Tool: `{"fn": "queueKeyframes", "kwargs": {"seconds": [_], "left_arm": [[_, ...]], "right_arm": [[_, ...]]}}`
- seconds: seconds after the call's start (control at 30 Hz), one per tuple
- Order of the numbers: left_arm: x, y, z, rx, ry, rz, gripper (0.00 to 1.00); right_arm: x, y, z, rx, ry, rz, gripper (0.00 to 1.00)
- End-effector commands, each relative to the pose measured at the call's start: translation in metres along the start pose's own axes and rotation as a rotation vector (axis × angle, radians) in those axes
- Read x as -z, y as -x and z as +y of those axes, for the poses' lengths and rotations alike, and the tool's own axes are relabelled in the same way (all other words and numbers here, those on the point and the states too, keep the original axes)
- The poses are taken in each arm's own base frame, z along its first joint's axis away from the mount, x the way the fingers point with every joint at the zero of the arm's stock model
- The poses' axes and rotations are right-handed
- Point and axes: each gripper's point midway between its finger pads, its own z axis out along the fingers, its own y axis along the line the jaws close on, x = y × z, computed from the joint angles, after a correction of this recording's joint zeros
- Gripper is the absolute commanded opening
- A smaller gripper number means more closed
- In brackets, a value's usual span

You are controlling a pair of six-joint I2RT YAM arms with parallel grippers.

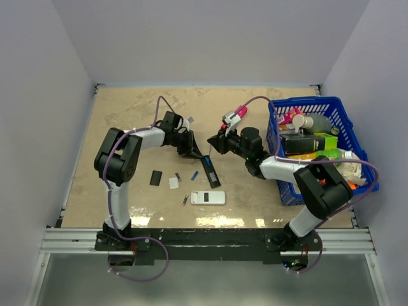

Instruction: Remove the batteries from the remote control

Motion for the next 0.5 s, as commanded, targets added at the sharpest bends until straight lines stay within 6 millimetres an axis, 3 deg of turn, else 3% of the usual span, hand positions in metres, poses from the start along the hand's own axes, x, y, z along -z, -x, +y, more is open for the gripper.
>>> {"fn": "queueKeyframes", "kwargs": {"seconds": [0.0, 0.13, 0.47], "left_arm": [[-0.011, -0.01, 0.026, 0.008, 0.088, 0.029, 0.15], [-0.011, -0.01, 0.024, 0.012, 0.079, 0.032, 0.15], [-0.013, -0.004, 0.02, 0.01, 0.073, 0.043, 0.15]], "right_arm": [[0.002, -0.023, 0.016, 0.116, 0.054, 0.054, 0.0], [-0.003, -0.036, 0.038, 0.215, 0.091, 0.097, 0.0], [0.018, -0.068, 0.037, 0.292, -0.01, 0.159, 0.0]]}}
